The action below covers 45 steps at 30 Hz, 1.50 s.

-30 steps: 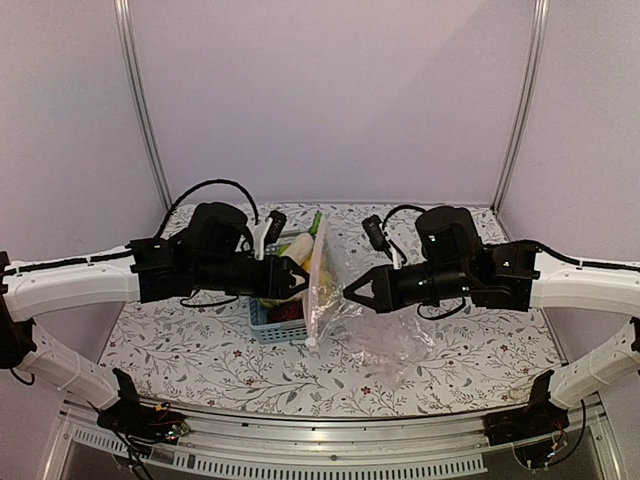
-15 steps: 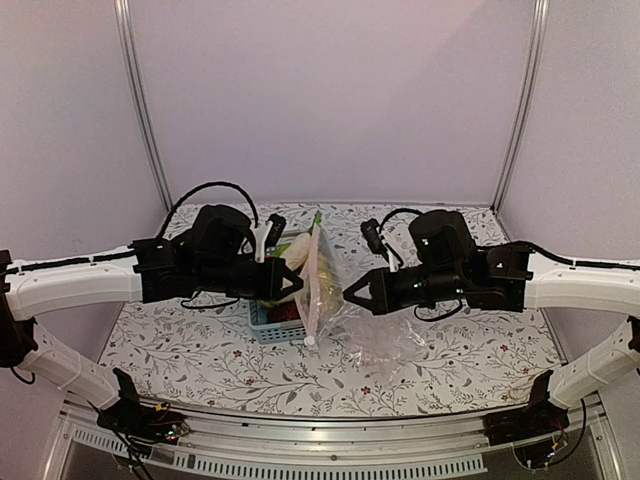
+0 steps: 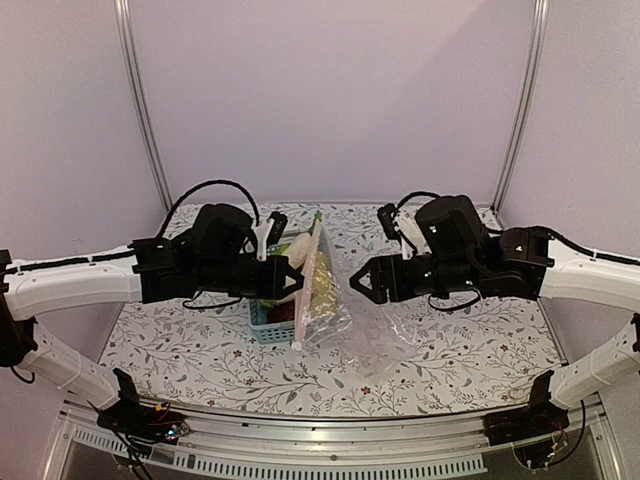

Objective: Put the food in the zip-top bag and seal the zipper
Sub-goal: Open the zipper food storage bag at the center of the board.

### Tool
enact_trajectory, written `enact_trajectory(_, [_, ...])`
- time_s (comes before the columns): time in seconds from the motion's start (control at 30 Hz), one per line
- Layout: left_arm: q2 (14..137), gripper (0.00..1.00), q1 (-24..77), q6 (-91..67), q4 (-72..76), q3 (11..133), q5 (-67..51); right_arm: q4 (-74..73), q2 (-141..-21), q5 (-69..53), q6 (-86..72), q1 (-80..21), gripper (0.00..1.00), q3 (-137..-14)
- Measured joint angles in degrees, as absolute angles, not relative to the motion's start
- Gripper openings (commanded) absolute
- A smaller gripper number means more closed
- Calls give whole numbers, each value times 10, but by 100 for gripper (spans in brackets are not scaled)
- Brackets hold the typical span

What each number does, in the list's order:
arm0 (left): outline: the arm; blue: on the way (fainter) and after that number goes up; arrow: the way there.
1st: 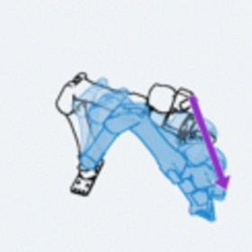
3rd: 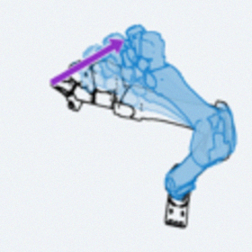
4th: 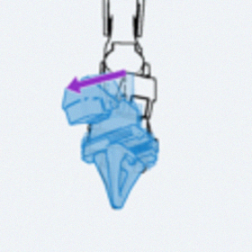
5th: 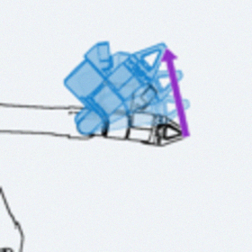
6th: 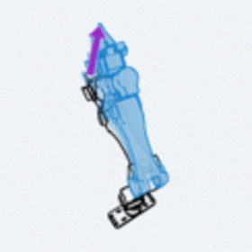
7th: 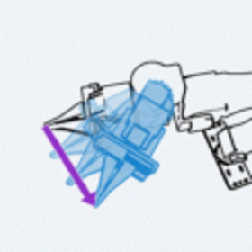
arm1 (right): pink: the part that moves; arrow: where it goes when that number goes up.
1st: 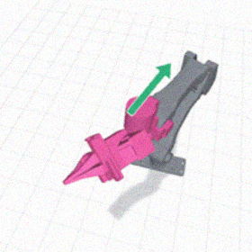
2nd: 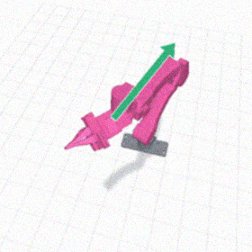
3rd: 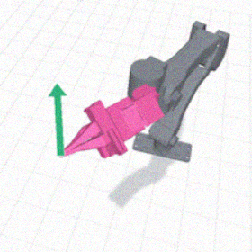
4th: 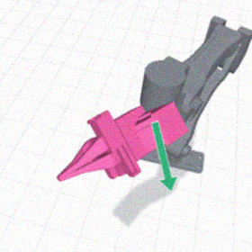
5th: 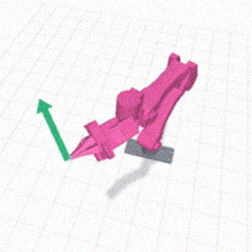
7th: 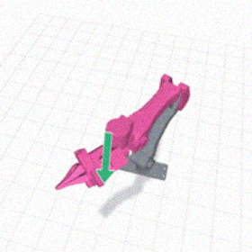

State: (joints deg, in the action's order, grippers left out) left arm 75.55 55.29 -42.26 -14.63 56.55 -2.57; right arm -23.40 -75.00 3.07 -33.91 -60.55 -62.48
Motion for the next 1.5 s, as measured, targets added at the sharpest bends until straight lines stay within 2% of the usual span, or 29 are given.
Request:
enact_trajectory(0.2, [766, 0, 568, -434, -139, 574, -23, -280, -745, 88, -330, -644, 63, -708])
enact_trajectory(0.4, [766, 0, 576, -440, -134, 577, -20, -277, -772, 82, -343, -663, 55, -724])
enact_trajectory(0.6, [766, 0, 578, -444, -127, 577, -19, -246, -814, 41, -365, -664, 54, -724])
enact_trajectory(0.73, [767, 0, 582, -447, -124, 577, -18, -228, -845, 24, -379, -664, 56, -728])
enact_trajectory(0.9, [766, 0, 589, -449, -114, 577, -18, -224, -875, 43, -398, -664, 58, -729])
enact_trajectory(1.1, [766, 0, 591, -451, -110, 577, -10, -230, -889, 81, -412, -664, 57, -742])
enact_trajectory(1.2, [766, 0, 591, -451, -110, 577, -8, -235, -890, 97, -414, -664, 50, -744])
enact_trajectory(1.5, [766, 0, 592, -451, -117, 577, 10, -273, -890, 166, -420, -664, 11, -744])
